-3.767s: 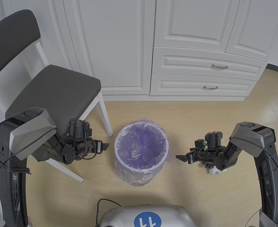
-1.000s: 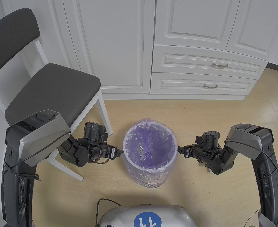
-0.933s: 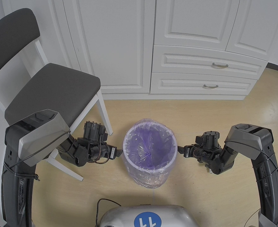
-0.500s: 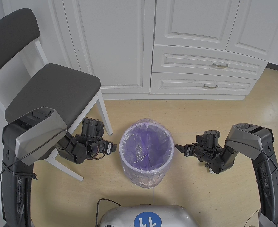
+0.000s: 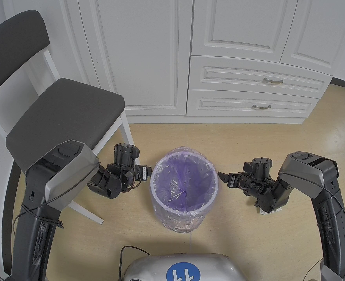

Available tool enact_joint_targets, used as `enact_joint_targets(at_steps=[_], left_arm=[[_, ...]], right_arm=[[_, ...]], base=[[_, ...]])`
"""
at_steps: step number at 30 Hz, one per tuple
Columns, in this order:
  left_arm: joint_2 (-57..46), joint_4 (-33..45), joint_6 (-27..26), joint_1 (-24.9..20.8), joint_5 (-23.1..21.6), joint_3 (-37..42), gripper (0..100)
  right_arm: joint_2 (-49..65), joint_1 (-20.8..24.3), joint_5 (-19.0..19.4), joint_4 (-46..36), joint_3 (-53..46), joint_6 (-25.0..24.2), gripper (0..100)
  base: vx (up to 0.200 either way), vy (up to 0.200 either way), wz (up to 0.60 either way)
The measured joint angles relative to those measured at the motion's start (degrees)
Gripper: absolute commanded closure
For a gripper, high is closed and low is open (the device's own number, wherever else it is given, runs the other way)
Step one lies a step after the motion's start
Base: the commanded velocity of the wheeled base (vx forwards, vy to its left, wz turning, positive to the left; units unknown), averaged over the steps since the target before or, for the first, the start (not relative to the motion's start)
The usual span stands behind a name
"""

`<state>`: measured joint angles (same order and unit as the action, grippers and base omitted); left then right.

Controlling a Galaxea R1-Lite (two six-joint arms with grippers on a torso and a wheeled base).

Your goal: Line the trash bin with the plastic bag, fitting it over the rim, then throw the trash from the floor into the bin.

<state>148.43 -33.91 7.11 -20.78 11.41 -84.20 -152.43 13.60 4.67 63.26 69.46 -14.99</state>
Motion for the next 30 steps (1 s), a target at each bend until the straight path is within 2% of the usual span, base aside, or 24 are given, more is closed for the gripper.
enact_joint_targets(at_steps=[4, 15, 20, 30], left_arm=[[1.3, 0.3, 0.6, -0.3, -2.7, -0.5, 0], [-0.5, 1.6, 0.2, -0.4, -10.0, 5.5, 0], [-1.4, 1.6, -0.9, 0.1, -10.2, 6.7, 0], [-3.7, 1.5, -3.9, 2.2, -10.0, 9.0, 0]], right_arm=[[-0.2, -0.1, -0.2, -0.1, 1.0, -0.2, 0], [-0.6, -0.4, -0.3, -0.5, 2.4, -0.3, 0], [-0.2, -0.8, -0.4, -3.5, 1.1, 0.9, 0], [1.0, -0.6, -1.6, -17.2, 2.1, 3.1, 0]], base=[[0.000, 0.000, 0.00], [0.000, 0.000, 0.00], [0.000, 0.000, 0.00], [0.000, 0.000, 0.00]])
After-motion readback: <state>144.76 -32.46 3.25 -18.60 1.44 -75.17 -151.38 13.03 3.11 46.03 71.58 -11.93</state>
